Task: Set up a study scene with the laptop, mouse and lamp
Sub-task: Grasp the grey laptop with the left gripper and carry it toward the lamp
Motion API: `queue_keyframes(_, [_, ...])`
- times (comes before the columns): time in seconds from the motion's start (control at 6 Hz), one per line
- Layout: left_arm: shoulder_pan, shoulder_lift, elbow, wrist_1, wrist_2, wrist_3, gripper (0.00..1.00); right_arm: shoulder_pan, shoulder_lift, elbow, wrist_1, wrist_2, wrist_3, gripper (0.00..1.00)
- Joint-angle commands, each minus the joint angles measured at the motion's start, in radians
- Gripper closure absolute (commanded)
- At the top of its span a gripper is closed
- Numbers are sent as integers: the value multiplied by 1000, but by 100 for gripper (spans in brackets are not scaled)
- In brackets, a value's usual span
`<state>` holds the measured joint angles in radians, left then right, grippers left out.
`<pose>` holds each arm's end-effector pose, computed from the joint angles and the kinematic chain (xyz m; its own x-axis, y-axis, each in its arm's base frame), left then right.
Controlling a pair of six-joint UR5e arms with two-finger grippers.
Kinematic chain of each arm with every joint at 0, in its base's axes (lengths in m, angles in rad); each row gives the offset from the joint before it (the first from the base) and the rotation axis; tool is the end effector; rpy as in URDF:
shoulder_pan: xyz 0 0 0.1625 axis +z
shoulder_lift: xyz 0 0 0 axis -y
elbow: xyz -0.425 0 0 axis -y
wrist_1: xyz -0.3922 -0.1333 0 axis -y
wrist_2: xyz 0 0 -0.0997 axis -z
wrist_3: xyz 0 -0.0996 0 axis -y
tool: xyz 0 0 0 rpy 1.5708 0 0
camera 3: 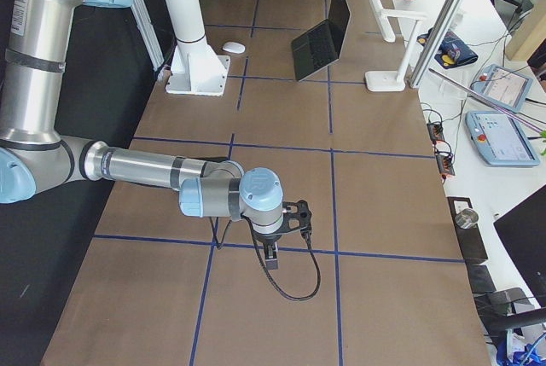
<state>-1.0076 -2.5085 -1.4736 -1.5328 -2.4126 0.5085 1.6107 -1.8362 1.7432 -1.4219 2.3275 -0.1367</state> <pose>0.3352 -0.6414 0.0962 0.0612 0.9928 -0.1026 -0.4589 0.1193 0.8805 0.0801 -0.3797 0.6758 0.7267 -0.1452 0.6714 0.0598 0.9871 0.1488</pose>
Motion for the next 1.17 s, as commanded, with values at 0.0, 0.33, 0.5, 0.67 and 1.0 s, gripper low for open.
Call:
queue_keyframes(0.0, [57,-189,209,-10,70,-5,100,0,0,-11,1,1,0,0])
queue_keyframes(0.33, [63,-204,312,-125,73,-10,100,0,0,-11,1,1,0,0])
queue_keyframes(0.5, [63,-201,328,-127,73,-16,100,0,0,-11,1,1,0,0])
queue_keyframes(0.67, [63,-201,337,-136,75,-22,100,0,0,-11,1,1,0,0])
queue_keyframes(1.0, [61,-179,325,-229,75,-50,79,0,0,-11,1,1,0,0])
